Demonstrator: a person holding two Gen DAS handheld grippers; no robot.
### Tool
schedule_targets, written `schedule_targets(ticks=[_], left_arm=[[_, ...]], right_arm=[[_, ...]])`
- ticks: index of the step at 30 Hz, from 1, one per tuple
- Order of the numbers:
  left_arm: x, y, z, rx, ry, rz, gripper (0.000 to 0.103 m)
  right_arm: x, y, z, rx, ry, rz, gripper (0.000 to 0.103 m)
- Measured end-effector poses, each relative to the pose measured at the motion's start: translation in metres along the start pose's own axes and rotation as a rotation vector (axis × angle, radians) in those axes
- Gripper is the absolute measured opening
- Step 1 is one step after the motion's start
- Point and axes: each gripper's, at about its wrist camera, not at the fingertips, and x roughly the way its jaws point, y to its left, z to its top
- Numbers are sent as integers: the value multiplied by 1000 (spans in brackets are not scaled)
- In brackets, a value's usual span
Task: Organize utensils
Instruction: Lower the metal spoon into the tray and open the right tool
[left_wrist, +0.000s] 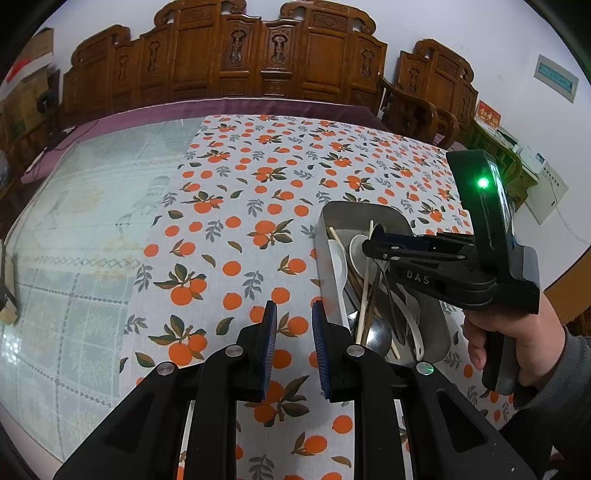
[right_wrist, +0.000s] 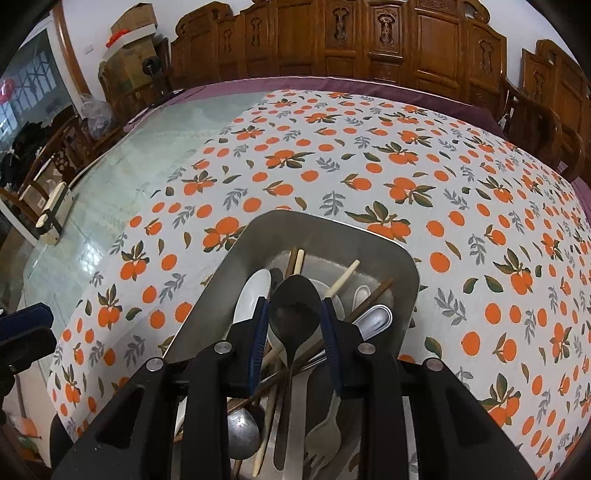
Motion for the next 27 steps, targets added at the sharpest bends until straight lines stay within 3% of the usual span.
schedule_targets(ticks=[8,19,25,27], left_arm=[[0,-1,0,-1,-2,2,22],[-8,-14,1,7,-18,11,23],[-19,-27,-1,20,-40,19,34],[-22,-32,-1,24,-54,21,48]], right_arm=[[-4,-2,-8,-6,1,12,32],[-42,-11,-15,-1,-68,19,36],[-86,-17,-31,7,-139,-2,43],[-102,-20,-39,12,-170,-10,49]])
